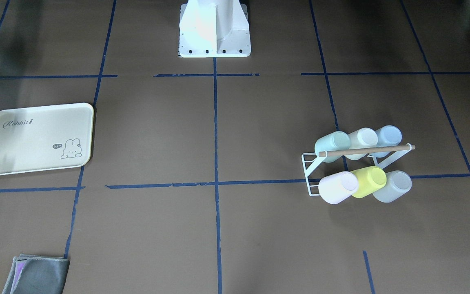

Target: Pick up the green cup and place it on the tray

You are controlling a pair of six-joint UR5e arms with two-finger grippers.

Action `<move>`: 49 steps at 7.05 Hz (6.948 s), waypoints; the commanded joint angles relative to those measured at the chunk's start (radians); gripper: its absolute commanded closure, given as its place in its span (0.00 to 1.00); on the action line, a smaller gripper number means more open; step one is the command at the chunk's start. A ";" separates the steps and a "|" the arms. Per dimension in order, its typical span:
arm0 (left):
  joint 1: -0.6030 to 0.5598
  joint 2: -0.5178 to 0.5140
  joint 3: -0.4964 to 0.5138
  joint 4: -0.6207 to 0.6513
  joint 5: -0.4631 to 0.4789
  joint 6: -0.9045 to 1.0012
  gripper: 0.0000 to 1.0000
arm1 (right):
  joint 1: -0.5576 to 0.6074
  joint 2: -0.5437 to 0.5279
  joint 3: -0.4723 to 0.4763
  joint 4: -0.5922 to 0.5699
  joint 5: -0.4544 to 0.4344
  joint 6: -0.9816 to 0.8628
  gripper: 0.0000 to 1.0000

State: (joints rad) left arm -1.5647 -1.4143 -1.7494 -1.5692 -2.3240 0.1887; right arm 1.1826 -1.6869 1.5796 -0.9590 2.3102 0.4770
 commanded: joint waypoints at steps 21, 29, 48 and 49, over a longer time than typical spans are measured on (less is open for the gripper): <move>0.000 0.000 -0.002 -0.002 0.000 0.000 0.00 | -0.074 0.030 -0.165 0.194 -0.006 0.117 0.98; 0.000 0.000 -0.005 -0.002 0.000 0.000 0.00 | -0.121 0.114 -0.030 0.178 0.088 0.372 1.00; 0.005 0.000 0.002 -0.002 0.000 -0.002 0.00 | -0.638 0.553 0.100 -0.242 -0.322 0.782 1.00; 0.005 0.000 0.002 -0.002 0.000 -0.002 0.00 | -0.644 0.550 0.100 -0.242 -0.339 0.781 1.00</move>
State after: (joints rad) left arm -1.5601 -1.4143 -1.7473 -1.5708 -2.3240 0.1871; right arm 0.5464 -1.1334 1.6805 -1.2012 1.9846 1.2595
